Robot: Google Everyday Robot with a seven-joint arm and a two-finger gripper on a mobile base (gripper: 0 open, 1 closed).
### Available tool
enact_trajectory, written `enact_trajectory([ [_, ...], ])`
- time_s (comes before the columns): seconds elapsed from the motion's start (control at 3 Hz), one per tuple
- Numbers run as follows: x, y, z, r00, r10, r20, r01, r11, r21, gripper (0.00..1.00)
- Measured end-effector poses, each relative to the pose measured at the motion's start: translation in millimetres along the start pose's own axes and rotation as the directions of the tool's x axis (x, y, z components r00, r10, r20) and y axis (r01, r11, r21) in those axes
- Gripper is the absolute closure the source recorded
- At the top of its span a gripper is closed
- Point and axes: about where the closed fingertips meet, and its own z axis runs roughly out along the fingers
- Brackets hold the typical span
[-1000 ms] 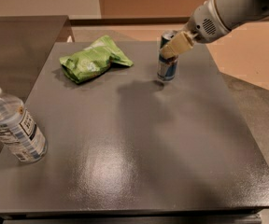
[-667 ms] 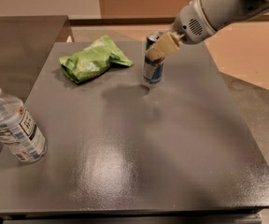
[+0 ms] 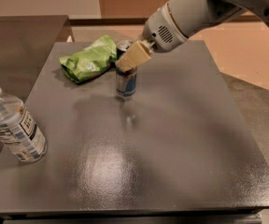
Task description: Move redbull can near blue plastic bottle
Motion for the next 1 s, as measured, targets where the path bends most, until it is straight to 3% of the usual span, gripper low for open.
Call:
enact_trajectory([
  [0.33, -9.0, 33.1, 11.9, 1.0, -0.02, -0.012, 0.019, 0.999, -0.041, 1.0],
  [0.67, -27.1, 80.5, 24.9, 0.995, -0.1, -0.014, 0.099, 0.9938, -0.05, 1.0],
  [1.0, -36.6, 105.9, 37.2, 0.987, -0.163, -0.007, 0.162, 0.985, -0.058, 1.0],
])
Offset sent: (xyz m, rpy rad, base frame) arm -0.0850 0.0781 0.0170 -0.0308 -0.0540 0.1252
